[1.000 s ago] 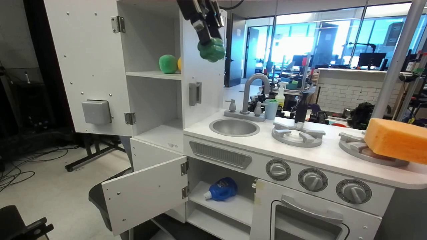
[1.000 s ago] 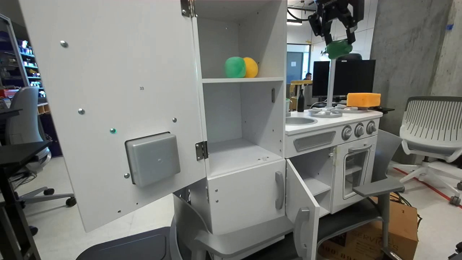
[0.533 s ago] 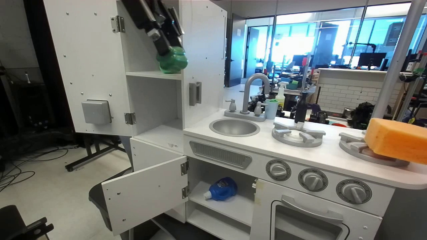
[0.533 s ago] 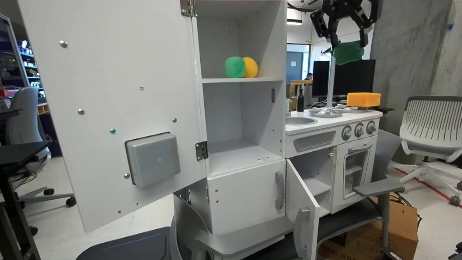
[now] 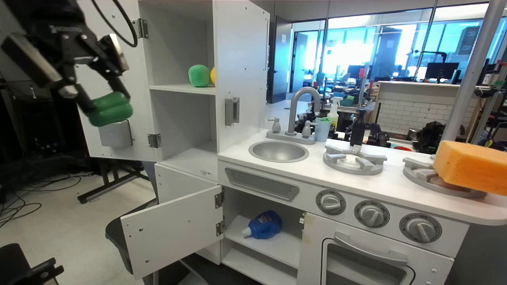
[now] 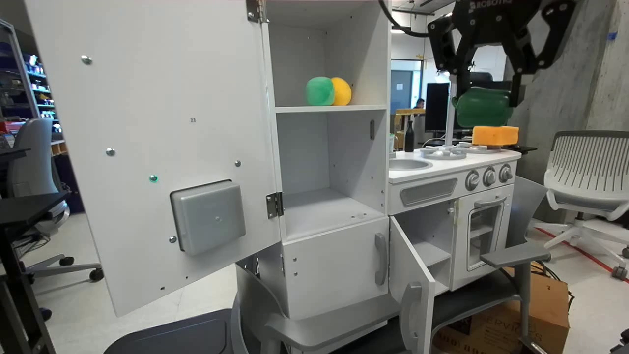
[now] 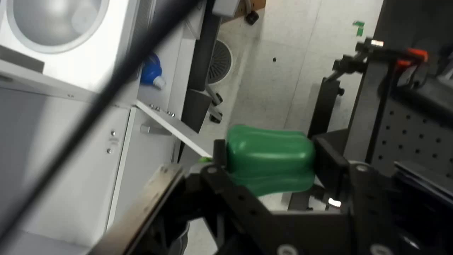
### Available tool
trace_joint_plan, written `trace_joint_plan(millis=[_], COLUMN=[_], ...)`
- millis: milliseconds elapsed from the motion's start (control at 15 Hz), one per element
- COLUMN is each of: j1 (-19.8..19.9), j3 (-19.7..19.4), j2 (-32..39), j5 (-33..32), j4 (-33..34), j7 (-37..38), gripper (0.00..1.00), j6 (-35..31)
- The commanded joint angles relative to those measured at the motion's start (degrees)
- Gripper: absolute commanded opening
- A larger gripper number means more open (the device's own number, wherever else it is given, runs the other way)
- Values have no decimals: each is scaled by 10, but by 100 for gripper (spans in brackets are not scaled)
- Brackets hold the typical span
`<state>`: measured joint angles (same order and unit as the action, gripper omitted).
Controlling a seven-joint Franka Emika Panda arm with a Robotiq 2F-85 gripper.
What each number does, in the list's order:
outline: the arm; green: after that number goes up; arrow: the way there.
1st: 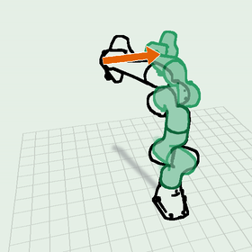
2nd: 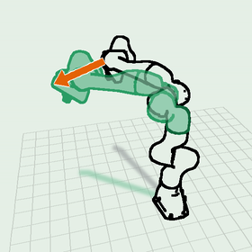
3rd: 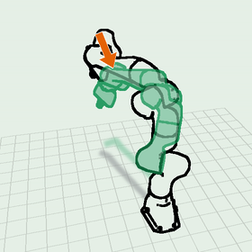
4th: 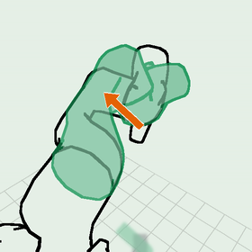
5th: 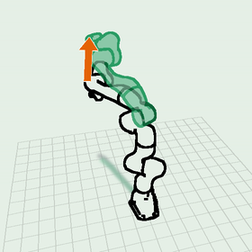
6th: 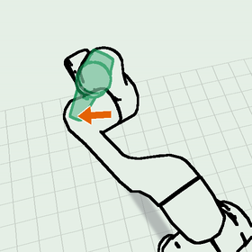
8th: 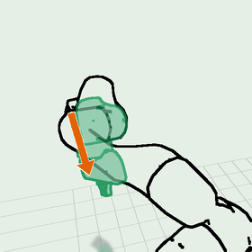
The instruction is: Put the green objects into the cupboard then close the cupboard.
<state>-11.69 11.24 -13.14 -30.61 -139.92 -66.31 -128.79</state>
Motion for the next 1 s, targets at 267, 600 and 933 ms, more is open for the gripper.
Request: trace_joint_plan(millis=[267, 600, 933], j1=[-68, -38, 36], j3=[52, 55, 70], j2=[-99, -99, -14], j5=[38, -25, -149], j4=[-87, -46, 33], j7=[252, 363, 512], gripper=[37, 37, 37], j6=[-106, -162, -231])
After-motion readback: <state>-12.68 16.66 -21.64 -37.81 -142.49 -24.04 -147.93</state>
